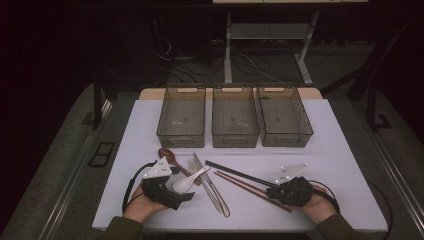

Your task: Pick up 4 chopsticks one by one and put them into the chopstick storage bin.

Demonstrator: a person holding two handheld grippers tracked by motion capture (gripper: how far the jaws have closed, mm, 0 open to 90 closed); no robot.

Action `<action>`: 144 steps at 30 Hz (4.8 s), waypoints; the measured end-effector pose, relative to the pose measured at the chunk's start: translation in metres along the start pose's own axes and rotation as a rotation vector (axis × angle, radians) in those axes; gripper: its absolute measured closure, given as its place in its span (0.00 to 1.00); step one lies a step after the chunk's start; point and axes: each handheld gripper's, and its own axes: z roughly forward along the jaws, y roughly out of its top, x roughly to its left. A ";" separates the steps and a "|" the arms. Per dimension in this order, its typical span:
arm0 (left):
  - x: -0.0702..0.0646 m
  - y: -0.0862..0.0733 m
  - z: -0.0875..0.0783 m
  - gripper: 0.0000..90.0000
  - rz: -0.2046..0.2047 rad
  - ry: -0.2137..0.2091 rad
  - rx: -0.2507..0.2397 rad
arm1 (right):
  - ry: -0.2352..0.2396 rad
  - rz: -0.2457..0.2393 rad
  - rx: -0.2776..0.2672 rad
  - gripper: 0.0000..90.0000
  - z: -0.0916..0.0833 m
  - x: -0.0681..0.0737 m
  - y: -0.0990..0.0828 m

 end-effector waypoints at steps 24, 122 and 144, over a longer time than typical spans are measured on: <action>0.001 0.000 0.000 0.00 -0.003 0.002 -0.002 | 0.033 0.028 -0.099 0.94 -0.018 -0.009 -0.002; -0.001 0.001 -0.002 0.00 -0.007 -0.033 -0.044 | -0.022 0.117 -0.275 0.94 0.006 -0.052 0.177; -0.003 0.002 -0.001 0.00 0.002 -0.046 -0.054 | -0.091 0.174 -0.145 0.94 0.069 -0.065 0.245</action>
